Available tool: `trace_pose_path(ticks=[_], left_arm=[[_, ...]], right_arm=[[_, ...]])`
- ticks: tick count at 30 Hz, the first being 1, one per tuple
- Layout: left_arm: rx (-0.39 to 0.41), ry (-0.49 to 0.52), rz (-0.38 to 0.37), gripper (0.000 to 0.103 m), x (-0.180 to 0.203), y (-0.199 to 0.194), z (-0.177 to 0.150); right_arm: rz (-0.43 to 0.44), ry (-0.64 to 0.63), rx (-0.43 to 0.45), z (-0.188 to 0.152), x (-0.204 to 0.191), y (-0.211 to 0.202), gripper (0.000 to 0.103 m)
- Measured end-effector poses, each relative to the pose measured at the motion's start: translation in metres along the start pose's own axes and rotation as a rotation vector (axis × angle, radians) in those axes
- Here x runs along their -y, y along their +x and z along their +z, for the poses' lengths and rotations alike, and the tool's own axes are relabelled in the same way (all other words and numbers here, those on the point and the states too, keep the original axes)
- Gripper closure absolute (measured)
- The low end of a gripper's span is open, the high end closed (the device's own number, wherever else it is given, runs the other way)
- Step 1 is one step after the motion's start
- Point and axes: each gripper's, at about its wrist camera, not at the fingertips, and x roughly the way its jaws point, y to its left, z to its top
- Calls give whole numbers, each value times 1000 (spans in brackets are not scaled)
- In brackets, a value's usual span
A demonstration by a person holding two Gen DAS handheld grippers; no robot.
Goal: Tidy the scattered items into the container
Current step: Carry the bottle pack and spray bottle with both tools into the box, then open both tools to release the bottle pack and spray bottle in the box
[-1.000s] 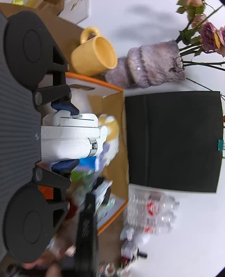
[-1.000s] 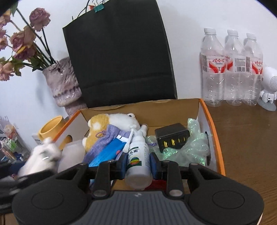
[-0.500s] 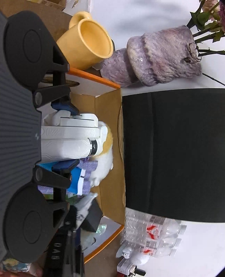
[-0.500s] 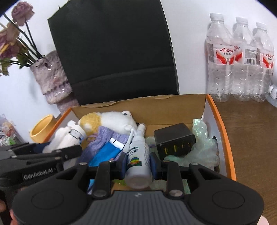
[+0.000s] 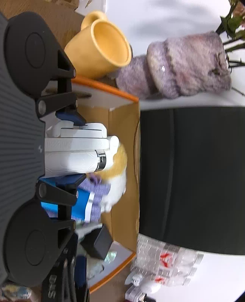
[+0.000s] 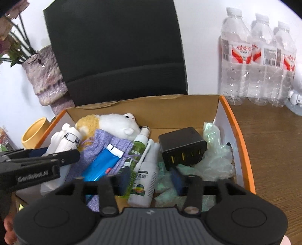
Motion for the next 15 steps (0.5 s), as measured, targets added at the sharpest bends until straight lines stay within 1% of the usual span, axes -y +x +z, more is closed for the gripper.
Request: trace_pose_path(ticks=[2, 4, 6, 7, 8, 10, 11, 13, 14, 15], left_arm=[[27, -8, 33, 47, -9, 5, -3], [53, -42, 30, 48, -22, 7, -5], [60, -45, 11, 47, -25, 7, -5], [63, -46, 2, 47, -26, 7, -5], [68, -44, 11, 46, -25, 7, -4], [86, -40, 24, 38, -23, 6, -3], [102, -41, 19, 23, -24, 2, -2], [138, -76, -18, 15, -30, -12, 2], [145, -83, -16, 11, -33, -20, 5], [153, -88, -13, 11, -36, -28, 7]], right_arm=[[0, -10, 8, 1, -3, -5, 36], [-1, -20, 17, 2, -5, -9, 28], [-4, -26, 29, 4, -6, -13, 23], [-5, -29, 35, 5, -7, -15, 22], [-7, -31, 39, 5, -7, -16, 22], [-12, -34, 41, 6, -6, -17, 22], [-12, -35, 43, 6, -5, -18, 22], [-12, -33, 50, 7, -2, -21, 22], [-13, -31, 55, 8, -1, -22, 22], [-14, -31, 58, 8, 0, -24, 22]])
